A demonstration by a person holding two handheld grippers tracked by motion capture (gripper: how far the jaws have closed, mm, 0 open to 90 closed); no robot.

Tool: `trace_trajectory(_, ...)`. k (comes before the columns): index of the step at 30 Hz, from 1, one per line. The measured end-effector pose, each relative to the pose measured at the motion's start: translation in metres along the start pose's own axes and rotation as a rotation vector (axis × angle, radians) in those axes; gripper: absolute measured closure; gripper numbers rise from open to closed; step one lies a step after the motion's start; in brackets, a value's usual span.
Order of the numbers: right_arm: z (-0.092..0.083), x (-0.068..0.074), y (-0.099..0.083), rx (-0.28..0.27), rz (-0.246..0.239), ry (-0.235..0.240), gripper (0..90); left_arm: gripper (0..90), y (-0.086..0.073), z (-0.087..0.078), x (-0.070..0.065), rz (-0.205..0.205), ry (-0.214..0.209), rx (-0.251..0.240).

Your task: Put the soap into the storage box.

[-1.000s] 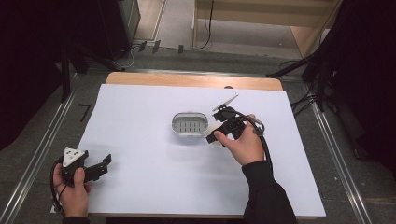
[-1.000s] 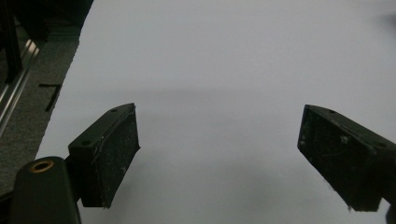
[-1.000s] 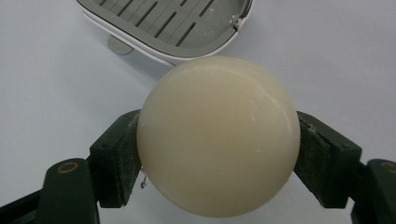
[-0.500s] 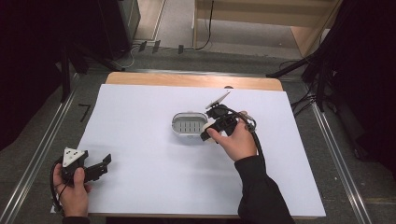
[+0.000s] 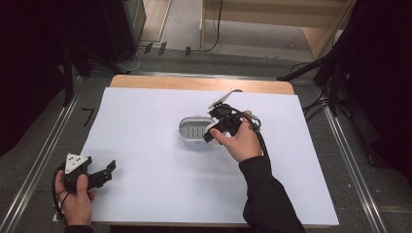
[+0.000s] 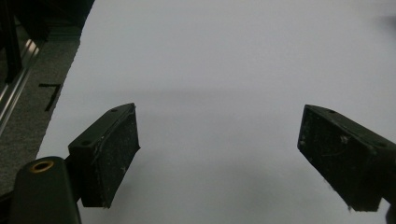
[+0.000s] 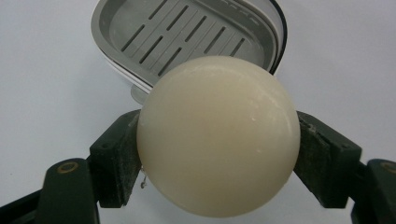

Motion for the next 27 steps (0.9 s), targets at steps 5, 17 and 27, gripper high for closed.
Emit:
trace_trajectory(5, 0.000, 0.002, 0.006, 0.004, 0.001, 0.004, 24.8, 13.6, 0.000, 0.000, 0.000, 0.000, 0.002, 0.000)
trace_trajectory(17, 0.004, 0.010, 0.022, 0.018, -0.018, 0.002, 24.8, 13.6, 0.000, 0.000, 0.000, -0.001, 0.001, 0.001)
trace_trajectory(27, 0.007, 0.015, 0.035, 0.007, -0.023, 0.000, 24.7, 13.6, 0.000, 0.000, 0.000, -0.002, 0.000, 0.000)
Point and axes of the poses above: each handheld gripper's, and its own axes: z roughly forward along the jaws, y roughly out of its top, x roughly to its left, the point moved 9 cm from there along z, roughly forward along the jaws, and after that the axes turned 11 degrees about x, right-handed, at the moved point
